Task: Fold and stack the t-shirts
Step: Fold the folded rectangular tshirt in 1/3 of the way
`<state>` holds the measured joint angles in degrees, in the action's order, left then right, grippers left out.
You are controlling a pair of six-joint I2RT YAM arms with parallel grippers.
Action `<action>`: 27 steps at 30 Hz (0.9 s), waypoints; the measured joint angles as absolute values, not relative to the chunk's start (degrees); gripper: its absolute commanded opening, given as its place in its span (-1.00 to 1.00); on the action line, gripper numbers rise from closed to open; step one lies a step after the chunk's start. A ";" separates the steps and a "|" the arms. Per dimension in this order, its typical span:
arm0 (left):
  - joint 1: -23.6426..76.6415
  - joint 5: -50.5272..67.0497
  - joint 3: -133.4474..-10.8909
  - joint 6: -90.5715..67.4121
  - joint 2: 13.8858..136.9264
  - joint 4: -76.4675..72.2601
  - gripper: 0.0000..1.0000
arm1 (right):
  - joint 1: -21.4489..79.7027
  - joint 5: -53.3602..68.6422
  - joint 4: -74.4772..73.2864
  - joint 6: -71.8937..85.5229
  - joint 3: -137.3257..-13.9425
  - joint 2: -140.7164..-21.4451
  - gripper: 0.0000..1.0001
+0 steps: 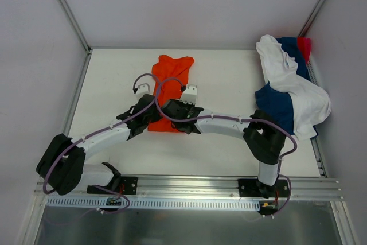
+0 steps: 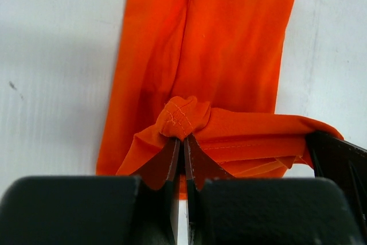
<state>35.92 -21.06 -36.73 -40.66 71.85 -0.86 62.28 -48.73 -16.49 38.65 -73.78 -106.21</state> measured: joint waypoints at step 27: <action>31.31 -23.24 -45.04 -38.63 91.74 -10.24 0.98 | 52.36 -46.15 -8.56 23.97 -81.49 -119.44 0.99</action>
